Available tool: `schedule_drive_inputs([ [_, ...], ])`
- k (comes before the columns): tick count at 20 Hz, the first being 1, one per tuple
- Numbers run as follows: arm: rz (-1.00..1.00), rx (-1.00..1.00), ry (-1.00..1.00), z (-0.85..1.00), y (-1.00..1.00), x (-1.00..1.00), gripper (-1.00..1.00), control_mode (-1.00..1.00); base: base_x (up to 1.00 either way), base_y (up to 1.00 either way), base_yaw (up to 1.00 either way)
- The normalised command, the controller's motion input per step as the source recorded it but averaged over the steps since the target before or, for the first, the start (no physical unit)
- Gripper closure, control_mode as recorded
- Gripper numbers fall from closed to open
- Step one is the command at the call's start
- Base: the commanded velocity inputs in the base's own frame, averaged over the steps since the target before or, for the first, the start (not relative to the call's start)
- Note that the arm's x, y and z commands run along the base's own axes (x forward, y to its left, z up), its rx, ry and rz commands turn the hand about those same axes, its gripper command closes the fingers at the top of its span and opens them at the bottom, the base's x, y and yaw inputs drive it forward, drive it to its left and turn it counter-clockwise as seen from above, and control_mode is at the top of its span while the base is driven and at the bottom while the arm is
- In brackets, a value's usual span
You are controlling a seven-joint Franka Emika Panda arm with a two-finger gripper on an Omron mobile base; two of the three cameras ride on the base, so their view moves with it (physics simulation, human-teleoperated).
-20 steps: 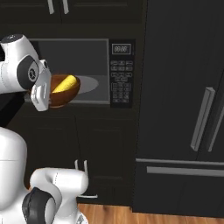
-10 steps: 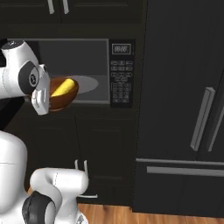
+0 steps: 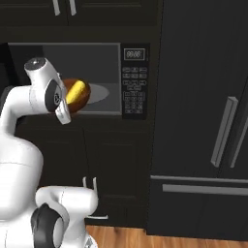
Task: Pick the corn from the sink and place it in the bowl. Then pick the bowl and place it in the microwave. Then close the microwave door and press the start button.
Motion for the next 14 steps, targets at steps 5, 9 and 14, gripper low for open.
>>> schedule_drive_inputs([
  [5,0.00,0.00,0.08,0.00,0.32,1.00,1.00,-1.00,0.00,0.00,0.00],
  [9,0.00,0.00,0.12,0.00,0.28,0.80,1.00,-1.00,0.00,0.00,0.00],
  [14,0.00,0.00,0.12,-0.03,0.23,0.81,1.00,-1.00,0.00,0.00,0.00],
])
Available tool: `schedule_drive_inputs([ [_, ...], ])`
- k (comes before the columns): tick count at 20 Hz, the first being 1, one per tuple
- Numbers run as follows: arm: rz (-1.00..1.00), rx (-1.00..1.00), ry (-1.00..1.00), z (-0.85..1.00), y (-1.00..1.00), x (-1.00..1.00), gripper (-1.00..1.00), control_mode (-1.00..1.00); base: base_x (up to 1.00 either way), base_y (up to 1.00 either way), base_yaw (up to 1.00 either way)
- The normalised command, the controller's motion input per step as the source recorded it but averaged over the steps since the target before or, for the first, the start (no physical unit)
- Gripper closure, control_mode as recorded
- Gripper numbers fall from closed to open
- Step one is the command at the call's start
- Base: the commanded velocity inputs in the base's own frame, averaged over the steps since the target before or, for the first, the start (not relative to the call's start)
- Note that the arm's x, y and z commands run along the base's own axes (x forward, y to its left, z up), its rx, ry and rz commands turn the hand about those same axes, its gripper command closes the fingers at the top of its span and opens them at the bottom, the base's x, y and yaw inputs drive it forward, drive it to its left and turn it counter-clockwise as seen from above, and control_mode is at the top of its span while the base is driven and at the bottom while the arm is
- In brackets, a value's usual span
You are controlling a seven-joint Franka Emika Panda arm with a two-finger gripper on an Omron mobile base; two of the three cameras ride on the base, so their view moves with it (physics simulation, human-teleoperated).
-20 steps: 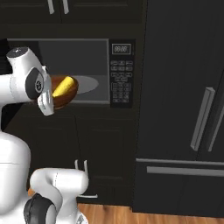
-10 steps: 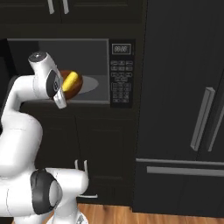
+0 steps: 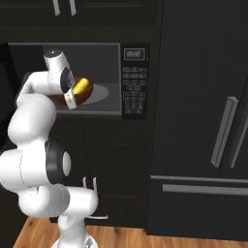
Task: Pick the corn from the sink and place it in the bowl. Then pick the bowl and place it in the microwave. Then close the microwave door and press the start button.
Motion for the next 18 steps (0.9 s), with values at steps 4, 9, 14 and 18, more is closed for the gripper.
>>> schedule_drive_inputs([
  [4,0.00,0.00,0.01,-0.12,0.17,0.87,1.00,-1.00,0.00,0.00,0.00],
  [9,0.00,0.00,0.00,-0.35,0.11,0.61,1.00,-1.00,0.00,0.00,0.00],
  [14,0.00,0.00,-0.01,-0.34,0.05,0.17,-1.00,-1.00,0.00,0.00,0.00],
  [18,0.00,0.00,-0.01,-0.03,0.00,0.11,-1.00,-1.00,0.00,0.00,0.00],
])
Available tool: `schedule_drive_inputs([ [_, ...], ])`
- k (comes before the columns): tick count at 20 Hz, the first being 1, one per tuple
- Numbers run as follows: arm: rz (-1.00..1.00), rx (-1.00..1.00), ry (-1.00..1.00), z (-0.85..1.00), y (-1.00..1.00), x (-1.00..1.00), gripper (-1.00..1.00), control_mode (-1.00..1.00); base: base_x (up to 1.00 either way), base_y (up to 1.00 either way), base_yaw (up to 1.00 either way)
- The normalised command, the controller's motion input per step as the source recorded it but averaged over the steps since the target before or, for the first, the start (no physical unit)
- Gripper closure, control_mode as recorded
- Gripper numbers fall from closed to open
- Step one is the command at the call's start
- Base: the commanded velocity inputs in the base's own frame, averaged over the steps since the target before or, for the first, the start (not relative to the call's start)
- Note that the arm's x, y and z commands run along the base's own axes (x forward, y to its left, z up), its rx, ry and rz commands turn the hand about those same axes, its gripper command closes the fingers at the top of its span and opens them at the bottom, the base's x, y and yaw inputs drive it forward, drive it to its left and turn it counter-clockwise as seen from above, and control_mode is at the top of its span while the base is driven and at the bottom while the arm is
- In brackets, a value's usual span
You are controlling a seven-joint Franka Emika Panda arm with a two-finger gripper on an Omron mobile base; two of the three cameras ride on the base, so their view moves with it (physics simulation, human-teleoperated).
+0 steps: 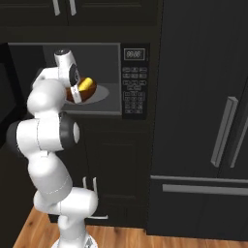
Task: Pick the corn from the sink and place it in the bowl. Then pick the bowl and place it in the microwave. Then close the microwave door and press the start button.
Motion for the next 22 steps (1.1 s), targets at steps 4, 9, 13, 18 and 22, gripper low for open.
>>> schedule_drive_inputs([
  [4,0.00,0.00,-0.01,0.00,0.00,0.15,-1.00,-1.00,0.00,0.00,0.00],
  [9,0.04,0.07,-0.15,-0.12,-0.03,-0.56,-1.00,-1.00,0.00,0.00,0.00],
  [13,0.05,0.14,-0.25,-0.07,-0.17,-1.00,-1.00,-1.00,0.00,0.00,0.00],
  [18,0.04,0.21,-0.19,0.00,-0.33,-1.00,-1.00,-1.00,0.00,0.00,0.00],
  [22,0.06,0.26,-0.13,0.33,-0.44,-1.00,-1.00,-1.00,0.00,0.00,0.00],
])
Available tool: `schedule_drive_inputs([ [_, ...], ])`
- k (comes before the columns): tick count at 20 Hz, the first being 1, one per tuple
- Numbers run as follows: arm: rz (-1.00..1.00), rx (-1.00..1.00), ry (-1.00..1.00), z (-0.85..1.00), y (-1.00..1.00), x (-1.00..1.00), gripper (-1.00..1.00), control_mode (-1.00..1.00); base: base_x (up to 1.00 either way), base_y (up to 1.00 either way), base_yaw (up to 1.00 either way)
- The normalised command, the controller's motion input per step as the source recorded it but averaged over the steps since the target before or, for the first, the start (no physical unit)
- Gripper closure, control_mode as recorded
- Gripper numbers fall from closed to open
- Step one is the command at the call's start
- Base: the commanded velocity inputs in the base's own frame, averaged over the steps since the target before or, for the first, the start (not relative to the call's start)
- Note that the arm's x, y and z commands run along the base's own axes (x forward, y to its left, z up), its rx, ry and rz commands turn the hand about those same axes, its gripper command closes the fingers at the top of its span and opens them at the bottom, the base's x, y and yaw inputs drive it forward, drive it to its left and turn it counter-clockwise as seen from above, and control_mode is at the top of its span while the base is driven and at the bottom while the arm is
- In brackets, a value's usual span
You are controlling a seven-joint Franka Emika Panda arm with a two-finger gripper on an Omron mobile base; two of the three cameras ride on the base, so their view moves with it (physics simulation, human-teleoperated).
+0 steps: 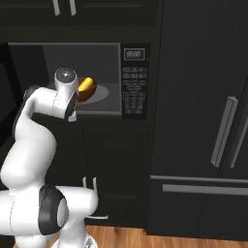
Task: Pick the corn from the sink and place it in the bowl. Then pick the bowl and place it in the microwave. Then close the microwave door and press the start button.
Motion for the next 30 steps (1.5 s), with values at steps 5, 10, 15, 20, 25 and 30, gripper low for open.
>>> schedule_drive_inputs([
  [5,0.05,0.23,-0.07,0.85,-0.16,-1.00,-1.00,-1.00,0.00,0.00,0.00],
  [10,0.05,0.14,-0.03,0.75,0.00,-1.00,-1.00,-1.00,0.00,0.00,0.00],
  [15,0.00,0.05,-0.06,0.39,0.00,-1.00,-1.00,-1.00,0.00,0.00,0.00],
  [20,0.08,0.04,-0.01,0.59,0.00,-1.00,-1.00,-1.00,0.00,0.00,0.00],
  [25,0.11,0.01,-0.06,0.59,0.00,-1.00,-1.00,-1.00,0.00,0.00,0.00],
  [30,0.18,0.01,-0.04,0.20,0.00,-1.00,-1.00,-1.00,0.00,0.00,0.00],
])
